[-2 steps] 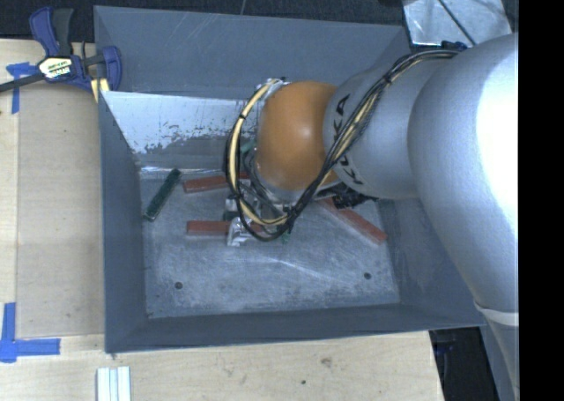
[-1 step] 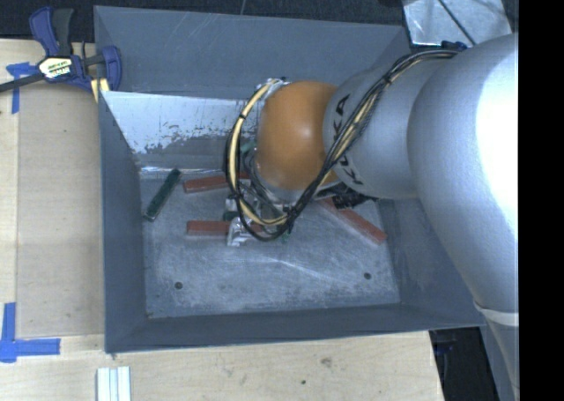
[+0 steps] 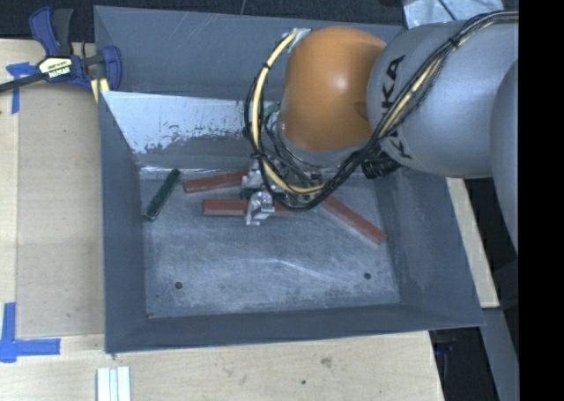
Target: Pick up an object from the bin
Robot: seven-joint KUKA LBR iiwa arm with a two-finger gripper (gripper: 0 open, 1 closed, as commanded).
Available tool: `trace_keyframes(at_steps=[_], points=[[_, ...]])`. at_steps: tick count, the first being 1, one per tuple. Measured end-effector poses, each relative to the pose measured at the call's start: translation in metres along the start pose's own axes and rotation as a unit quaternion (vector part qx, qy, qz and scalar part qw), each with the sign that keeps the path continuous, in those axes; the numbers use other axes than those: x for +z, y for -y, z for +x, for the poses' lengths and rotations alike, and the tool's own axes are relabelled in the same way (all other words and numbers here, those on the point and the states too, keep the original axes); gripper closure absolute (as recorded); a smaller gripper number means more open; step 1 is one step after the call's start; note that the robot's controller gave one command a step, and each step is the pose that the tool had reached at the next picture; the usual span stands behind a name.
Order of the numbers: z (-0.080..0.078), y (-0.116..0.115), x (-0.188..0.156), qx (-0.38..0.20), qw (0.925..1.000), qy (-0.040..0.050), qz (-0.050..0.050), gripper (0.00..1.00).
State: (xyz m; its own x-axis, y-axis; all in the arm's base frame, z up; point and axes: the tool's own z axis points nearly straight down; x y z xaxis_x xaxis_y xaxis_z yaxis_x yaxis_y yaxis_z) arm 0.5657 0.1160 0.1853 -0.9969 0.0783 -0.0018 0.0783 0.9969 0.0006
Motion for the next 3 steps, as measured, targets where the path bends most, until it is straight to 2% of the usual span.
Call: trace_keyframes(at_steps=[1, 2, 3], points=[[0.000, 0.000, 0.000, 0.000, 1.0000, 0.0003, 0.000, 0.00], [0.000, 0.000, 0.000, 0.000, 1.0000, 0.0003, 0.000, 0.00], [-0.011, 0.027, 0.100, -0.010, 0.9999, 0.0030, -0.002, 1.00]])
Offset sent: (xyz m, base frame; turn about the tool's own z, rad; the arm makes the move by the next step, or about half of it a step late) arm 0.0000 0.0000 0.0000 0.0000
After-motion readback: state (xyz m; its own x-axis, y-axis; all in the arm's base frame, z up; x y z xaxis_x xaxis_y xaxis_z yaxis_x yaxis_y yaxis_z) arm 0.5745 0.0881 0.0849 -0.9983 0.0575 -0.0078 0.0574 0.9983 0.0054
